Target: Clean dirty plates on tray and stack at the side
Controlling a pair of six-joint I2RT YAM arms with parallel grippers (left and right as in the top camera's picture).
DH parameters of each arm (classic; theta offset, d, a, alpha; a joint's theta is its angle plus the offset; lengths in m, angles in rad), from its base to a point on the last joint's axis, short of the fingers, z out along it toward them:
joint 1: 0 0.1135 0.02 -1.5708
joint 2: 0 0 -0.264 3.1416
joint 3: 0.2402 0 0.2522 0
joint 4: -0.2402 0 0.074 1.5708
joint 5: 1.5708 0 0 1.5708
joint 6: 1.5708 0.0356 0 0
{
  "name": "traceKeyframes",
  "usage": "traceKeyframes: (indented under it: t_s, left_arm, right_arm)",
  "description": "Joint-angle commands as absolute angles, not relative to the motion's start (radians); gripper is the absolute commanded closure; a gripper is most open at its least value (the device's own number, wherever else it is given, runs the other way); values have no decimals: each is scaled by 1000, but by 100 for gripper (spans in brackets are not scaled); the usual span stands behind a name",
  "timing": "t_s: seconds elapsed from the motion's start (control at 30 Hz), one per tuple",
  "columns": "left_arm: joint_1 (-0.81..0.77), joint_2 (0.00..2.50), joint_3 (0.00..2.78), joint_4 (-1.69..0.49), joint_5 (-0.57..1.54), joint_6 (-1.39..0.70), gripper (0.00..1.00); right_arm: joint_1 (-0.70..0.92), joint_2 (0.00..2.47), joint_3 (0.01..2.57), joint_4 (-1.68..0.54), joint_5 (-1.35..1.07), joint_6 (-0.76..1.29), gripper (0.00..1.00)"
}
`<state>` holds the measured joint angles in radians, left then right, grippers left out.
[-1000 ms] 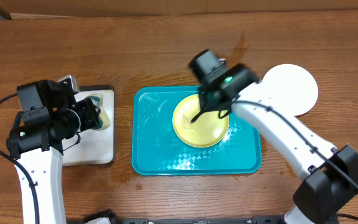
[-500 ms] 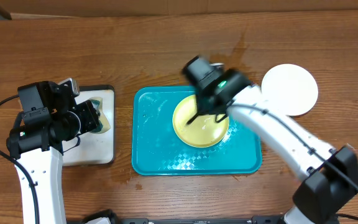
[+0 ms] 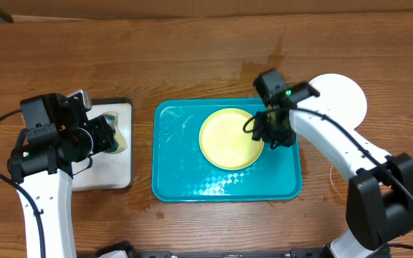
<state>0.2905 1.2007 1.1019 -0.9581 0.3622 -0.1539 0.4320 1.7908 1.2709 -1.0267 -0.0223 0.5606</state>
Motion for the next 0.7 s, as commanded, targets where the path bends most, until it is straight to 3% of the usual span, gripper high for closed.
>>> traceKeyframes:
  t_s: [0.0,0.17,0.33,0.4,0.67]
  left_arm:
    - [294,1206,1103,-957,356,-134,92]
    - [294,1206,1102,-957,356,-134,92]
    - [294,1206,1102,-958,355,-134,91]
    - [294,1206,1102,-962,355,-134,91]
    - [294,1206,1102,-965,355,-134,93]
  right_arm:
    - [436,1781,1160,-916,-64,599,53]
    - [437,1781,1052,-696,-101,599,66]
    - [436,1781,1037,-648,-98,608,80]
    - [436,1781,1037,-643,-86,619,96]
    - [436,1752,1198,-691,3,562,96]
